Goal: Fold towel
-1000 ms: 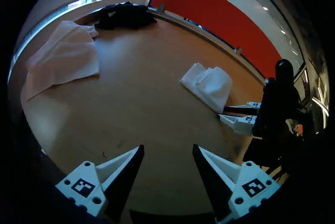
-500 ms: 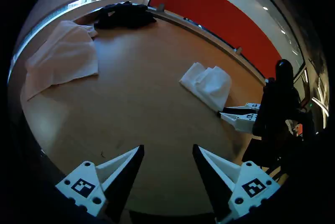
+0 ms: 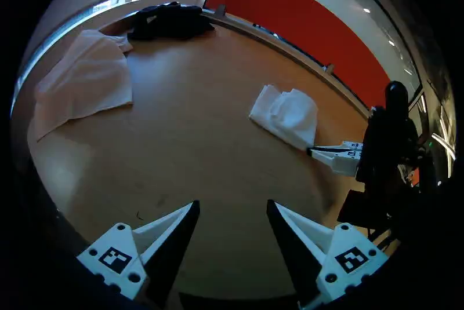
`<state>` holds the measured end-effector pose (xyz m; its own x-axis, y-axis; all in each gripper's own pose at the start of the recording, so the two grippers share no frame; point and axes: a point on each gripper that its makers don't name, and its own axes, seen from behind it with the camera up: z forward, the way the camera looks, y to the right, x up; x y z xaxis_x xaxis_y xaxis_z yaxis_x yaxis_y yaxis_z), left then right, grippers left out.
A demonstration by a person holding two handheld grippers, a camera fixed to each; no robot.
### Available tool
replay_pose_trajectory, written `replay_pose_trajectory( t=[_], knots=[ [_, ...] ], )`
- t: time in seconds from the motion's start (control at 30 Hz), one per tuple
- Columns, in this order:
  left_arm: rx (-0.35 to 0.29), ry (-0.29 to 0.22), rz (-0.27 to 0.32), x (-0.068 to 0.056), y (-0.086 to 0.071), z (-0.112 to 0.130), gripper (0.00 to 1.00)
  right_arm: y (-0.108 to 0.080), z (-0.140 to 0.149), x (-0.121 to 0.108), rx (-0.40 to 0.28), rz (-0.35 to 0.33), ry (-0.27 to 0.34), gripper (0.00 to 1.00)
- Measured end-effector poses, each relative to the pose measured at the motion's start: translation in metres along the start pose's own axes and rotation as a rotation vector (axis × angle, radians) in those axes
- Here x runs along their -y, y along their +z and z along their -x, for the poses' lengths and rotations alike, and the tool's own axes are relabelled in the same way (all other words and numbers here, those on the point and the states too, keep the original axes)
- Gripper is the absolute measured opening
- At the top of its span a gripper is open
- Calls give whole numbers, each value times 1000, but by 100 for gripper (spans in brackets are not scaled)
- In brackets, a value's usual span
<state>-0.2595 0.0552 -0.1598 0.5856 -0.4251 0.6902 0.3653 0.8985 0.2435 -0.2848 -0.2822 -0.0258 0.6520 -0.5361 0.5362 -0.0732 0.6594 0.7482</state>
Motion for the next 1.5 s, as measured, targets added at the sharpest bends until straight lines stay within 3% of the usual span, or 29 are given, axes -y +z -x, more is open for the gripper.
replay_pose_trajectory(
  t=[0.37, 0.6, 0.8, 1.2, 1.5],
  knots=[
    [-10, 31, 16, -11, -1, -10, 85, -26, -45, -16, -83, 23, -72, 6],
    [-28, 53, 32, -19, -7, -20, 85, -54, -98, -35, -164, 60, -124, 6],
    [-40, 75, 50, -27, -13, -26, 85, -82, -125, -49, -201, 90, -175, 6],
    [-57, 126, 85, -42, -20, -38, 85, -135, -127, -73, -218, 146, -182, 6],
    [-59, 137, 93, -43, -20, -45, 85, -169, -112, -104, -214, 186, -147, 6]
  ],
)
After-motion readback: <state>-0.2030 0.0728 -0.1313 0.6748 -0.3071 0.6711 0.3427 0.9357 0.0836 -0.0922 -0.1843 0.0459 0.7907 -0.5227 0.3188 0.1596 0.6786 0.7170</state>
